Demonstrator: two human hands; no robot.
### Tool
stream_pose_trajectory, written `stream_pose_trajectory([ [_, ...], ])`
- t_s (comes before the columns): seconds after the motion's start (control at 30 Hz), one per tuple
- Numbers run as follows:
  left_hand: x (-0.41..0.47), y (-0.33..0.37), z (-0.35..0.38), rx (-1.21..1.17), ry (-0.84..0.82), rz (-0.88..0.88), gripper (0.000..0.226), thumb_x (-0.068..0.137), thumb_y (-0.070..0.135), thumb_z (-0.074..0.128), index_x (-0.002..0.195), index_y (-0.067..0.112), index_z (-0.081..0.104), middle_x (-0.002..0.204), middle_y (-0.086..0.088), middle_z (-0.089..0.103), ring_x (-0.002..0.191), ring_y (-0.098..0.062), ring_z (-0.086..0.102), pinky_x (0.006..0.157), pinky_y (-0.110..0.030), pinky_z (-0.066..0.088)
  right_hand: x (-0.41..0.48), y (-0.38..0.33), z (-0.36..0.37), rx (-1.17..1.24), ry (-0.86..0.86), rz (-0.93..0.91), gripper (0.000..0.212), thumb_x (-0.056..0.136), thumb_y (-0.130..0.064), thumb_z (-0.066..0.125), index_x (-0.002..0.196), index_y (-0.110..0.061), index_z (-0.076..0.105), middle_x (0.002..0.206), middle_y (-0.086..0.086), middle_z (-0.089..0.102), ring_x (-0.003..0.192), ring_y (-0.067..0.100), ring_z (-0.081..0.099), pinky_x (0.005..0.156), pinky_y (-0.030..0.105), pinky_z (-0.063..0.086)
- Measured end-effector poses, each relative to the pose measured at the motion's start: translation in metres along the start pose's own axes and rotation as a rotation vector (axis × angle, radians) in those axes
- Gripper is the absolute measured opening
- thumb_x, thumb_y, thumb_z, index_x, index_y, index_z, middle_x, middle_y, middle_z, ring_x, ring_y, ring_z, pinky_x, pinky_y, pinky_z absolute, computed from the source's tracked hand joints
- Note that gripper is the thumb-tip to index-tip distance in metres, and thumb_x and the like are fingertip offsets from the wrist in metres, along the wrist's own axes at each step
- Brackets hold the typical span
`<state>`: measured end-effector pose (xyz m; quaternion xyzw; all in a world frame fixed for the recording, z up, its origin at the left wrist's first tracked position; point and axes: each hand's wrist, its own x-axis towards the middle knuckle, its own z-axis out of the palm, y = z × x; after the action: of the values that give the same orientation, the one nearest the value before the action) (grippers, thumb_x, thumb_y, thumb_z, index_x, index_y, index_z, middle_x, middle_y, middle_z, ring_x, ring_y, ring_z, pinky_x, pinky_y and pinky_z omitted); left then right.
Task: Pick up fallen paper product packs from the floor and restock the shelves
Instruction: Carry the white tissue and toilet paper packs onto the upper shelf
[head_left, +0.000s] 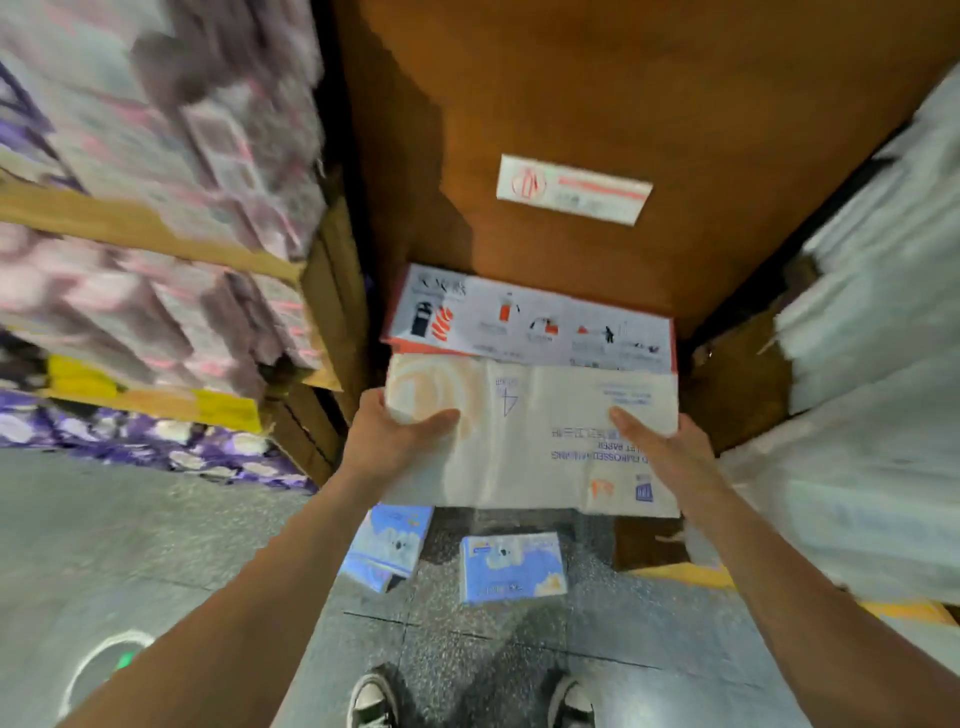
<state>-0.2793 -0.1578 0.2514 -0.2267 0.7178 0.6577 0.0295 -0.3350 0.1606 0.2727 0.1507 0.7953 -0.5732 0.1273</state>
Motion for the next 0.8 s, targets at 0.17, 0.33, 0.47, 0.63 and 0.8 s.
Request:
stream_pose_trajectory([
  [0.17,-0.114,0.133,-0.077,0.018,0.084,0.104,0.012,0.081,0.021,0.085,0.081,0.02,0.073,0.063,0.019,0.072,0.057,0.006,0.066,0.051,-0.015,0.05,-0.111,-0.141,-0.007,-0.023,-0.067,-0.12,0.027,0.086,-0.041,0.077,0.107,-0.026,0.069,0.096,-0.006,0.077,0.074,0.009,0.075,0.061,0.028,0.059],
  [0.33,-0.23,0.2,-0.153,0.002,0.225,0.16,0.05,0.057,0.049,0.094,0.096,0.024,0.076,0.088,0.006,0.079,0.081,-0.014,0.076,0.072,-0.04,0.063,-0.212,-0.228,-0.005,-0.021,-0.226,-0.241,0.048,0.076,-0.055,0.081,0.114,-0.028,0.07,0.105,-0.004,0.077,0.093,0.017,0.075,0.079,0.04,0.062],
  [0.47,-0.333,0.214,-0.211,-0.008,0.368,0.178,0.043,0.067,0.041,0.093,0.102,0.023,0.075,0.091,0.008,0.078,0.081,-0.01,0.075,0.067,-0.032,0.06,-0.298,-0.268,0.016,-0.045,-0.418,-0.32,0.027,0.087,-0.038,0.076,0.11,-0.028,0.068,0.1,-0.004,0.078,0.085,0.015,0.077,0.062,0.03,0.061],
  [0.63,-0.445,0.196,-0.304,0.006,0.569,0.195,0.028,0.076,0.029,0.088,0.098,0.019,0.075,0.084,0.01,0.077,0.07,0.002,0.071,0.054,-0.013,0.051,-0.392,-0.302,0.092,-0.102,-0.658,-0.431,0.03,0.087,-0.031,0.077,0.114,-0.021,0.071,0.098,-0.001,0.08,0.084,0.019,0.078,0.061,0.032,0.062],
  [0.8,-0.559,0.153,-0.416,0.022,0.805,0.18,0.04,0.067,0.044,0.091,0.097,0.023,0.073,0.089,0.01,0.077,0.078,0.0,0.07,0.069,-0.027,0.054,-0.496,-0.325,0.212,-0.212,-0.858,-0.561,0.043,0.076,-0.044,0.079,0.112,-0.021,0.072,0.098,-0.001,0.08,0.085,0.02,0.078,0.071,0.036,0.063],
])
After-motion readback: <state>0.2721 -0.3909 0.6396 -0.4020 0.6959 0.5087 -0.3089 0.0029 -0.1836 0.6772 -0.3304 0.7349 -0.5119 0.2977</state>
